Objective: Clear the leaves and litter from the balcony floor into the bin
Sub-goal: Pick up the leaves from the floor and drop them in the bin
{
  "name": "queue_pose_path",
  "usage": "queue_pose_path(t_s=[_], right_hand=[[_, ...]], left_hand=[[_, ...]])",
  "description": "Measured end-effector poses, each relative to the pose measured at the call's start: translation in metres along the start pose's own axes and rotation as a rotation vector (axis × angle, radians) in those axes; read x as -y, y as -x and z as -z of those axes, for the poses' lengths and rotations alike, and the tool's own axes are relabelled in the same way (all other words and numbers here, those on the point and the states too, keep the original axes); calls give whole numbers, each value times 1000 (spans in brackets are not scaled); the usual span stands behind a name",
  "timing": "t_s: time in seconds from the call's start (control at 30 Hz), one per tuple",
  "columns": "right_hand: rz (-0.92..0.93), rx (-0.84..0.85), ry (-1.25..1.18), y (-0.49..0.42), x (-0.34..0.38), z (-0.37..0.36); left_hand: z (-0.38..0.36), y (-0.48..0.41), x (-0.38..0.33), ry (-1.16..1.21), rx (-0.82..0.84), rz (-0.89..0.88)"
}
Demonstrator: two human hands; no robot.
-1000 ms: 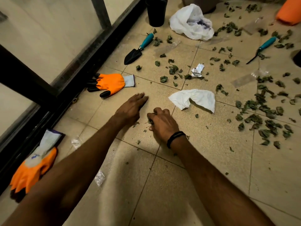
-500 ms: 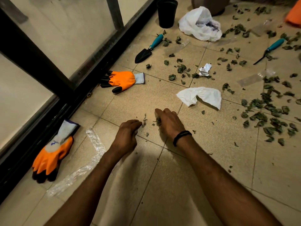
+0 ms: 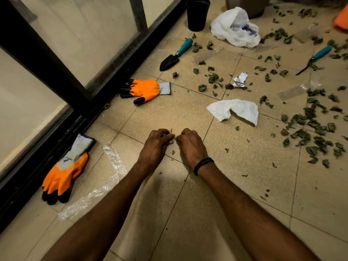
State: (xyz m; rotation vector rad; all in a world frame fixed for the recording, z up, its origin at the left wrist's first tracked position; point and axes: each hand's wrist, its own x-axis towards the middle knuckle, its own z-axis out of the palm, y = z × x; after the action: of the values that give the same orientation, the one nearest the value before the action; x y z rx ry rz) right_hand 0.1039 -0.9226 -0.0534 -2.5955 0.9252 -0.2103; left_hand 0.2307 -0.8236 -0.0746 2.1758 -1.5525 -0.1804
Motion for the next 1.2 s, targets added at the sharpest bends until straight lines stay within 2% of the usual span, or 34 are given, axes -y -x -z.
queue_pose_path(t_s=[0.17,0.27,0.33,0.43,0.5,0.57,0.77,0.87,1.0,1.2], right_hand=[[-5,4,23,15,-2,2],[-163,-15,-111,17,-10,14],[-316,-33,-306,15,-21,32],[-471,-42,-525,13,-44,62],[-551,-56,-574,18,-61,77],[-616,-70,-538,25,-79,84],[-535,49,-338,64,-97,83],[-454,58,-326,86,-83,65],[-339,18,-271,109,-56,34],[-326,-17,-124,114,-29,22]], left_hand=[[-4,15,-9,34,-89,103],[2,13,-17,83,-75,175],[5,14,-18,133,-139,250],[8,23,-16,389,-189,469],[9,35,-20,479,-183,492],[5,45,-27,418,-189,434],[-16,56,-45,177,-163,282],[-21,54,-48,148,-168,317],[-30,55,-54,58,-160,268],[-32,44,-71,137,-143,375]])
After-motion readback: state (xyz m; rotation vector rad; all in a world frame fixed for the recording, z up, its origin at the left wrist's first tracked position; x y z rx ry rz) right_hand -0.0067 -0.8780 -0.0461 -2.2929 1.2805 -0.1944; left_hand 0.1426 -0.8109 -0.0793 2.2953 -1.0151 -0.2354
